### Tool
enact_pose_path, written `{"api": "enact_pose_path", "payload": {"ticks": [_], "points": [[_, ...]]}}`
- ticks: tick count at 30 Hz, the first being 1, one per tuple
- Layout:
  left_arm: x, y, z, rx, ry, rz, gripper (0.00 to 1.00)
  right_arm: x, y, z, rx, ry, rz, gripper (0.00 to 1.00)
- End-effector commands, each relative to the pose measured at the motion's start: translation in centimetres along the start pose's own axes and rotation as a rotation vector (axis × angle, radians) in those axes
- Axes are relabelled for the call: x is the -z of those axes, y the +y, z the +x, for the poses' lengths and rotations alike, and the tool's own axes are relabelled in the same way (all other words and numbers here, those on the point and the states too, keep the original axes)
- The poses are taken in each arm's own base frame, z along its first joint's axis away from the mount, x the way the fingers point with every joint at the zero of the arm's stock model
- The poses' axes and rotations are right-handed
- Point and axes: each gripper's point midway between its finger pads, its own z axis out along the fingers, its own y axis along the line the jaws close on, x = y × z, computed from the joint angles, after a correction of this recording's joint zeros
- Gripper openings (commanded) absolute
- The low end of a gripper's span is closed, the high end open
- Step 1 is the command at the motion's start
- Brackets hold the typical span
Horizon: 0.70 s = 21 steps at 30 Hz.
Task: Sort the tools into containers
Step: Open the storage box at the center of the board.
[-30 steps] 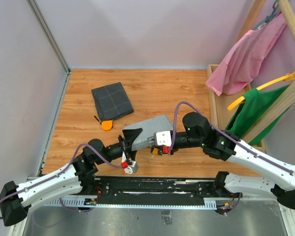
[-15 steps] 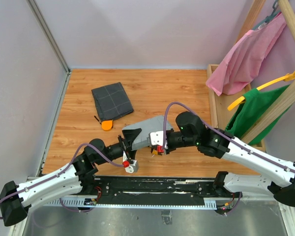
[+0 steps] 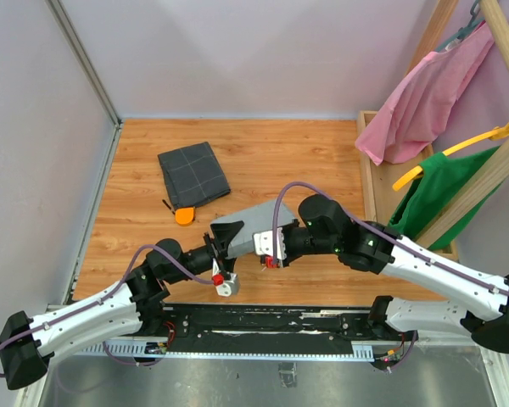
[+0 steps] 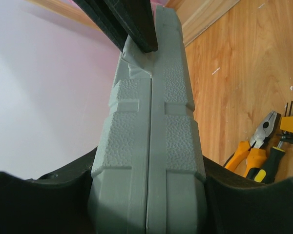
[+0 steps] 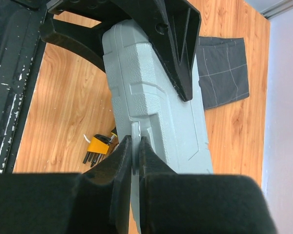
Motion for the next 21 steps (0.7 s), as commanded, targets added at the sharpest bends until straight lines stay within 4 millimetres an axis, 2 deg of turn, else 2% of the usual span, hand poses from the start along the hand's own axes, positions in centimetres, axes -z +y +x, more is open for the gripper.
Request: {"api": "enact_pose_path", "payload": {"ticks": [1,6,10,15,18,19,21], "points": [[-0.1,4.2,-2.8,0.004,-0.113,-0.138,0.21,0.6,-2.7,2.2,0.065,0.141,0.121,0.0],[-0.9,4.4,-2.2,0.126,-0.076,-0.137,0.36,-0.1,-5.2,3.7,0.13,0.216,0.237,0.01],[-1.5,4.5,-1.4,0.209,-0.035,-0.141,0.47,-0.7,-6.8,3.9,0.121,0.206,0.284,0.01],[-1.8,4.4,-1.0,0.218,-0.016,-0.139,0.6,-0.9,-8.5,3.5,0.104,0.154,0.3,0.01],[-1.6,4.5,-1.0,0.221,-0.014,-0.147,0.66,-0.8,-9.0,4.2,0.091,0.158,0.301,0.01],[-1.5,4.5,-1.0,0.225,-0.014,-0.15,0.72,-0.7,-9.2,4.5,0.085,0.163,0.305,0.01],[-1.4,4.5,-1.0,0.235,-0.016,-0.155,0.76,-0.6,-9.6,5.2,0.073,0.171,0.31,0.01]]}}
